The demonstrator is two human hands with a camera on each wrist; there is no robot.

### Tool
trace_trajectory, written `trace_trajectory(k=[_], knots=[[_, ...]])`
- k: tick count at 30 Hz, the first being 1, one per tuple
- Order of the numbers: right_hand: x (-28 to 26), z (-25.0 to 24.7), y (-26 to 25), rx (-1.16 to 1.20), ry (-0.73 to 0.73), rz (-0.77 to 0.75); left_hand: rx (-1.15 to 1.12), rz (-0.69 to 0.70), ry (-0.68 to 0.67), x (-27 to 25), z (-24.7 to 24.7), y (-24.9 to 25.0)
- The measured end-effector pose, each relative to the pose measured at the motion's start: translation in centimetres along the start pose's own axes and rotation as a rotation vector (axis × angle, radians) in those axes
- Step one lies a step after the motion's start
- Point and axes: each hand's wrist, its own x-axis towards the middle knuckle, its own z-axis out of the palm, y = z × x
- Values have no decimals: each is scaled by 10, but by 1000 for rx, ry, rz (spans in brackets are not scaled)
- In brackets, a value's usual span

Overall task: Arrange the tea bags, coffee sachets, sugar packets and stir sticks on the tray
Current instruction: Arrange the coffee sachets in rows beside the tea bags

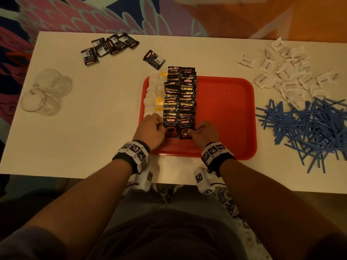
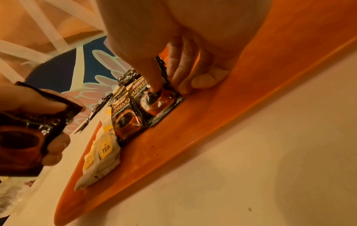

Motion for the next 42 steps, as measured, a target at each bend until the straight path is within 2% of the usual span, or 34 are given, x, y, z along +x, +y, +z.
trace_trajectory(k=[3, 6, 9, 12, 17, 23, 27, 32, 37, 42], knots=[[-3, -6, -2, -6, 13, -15, -161, -41, 54, 2, -4, 3], [-11, -10, -11, -22, -23, -114, -333, -84, 121, 7, -8, 8], [-25, -9, -30, 37, -202, -238, -516, -108, 137, 11, -9, 14], [-37, -7, -49, 115, -363, -291, -675, -167, 84, 13, -9, 24], [-33, -7, -53, 90, -259, -300, -902, -297, -32, 13, -19, 31], [-35, -1, -44, 20, -254, -352, -803, -296, -37, 10, -11, 22], [-33, 10, -32, -70, -240, -290, -613, -251, 48, 9, -6, 12], [-22, 19, -14, -149, -249, -141, -335, -206, 97, 10, -4, -1], [-15, 26, -15, -148, -205, -77, -216, -222, 94, 8, -5, -12], [-14, 33, -14, -202, -158, -91, -86, -180, 59, 6, -1, -15]])
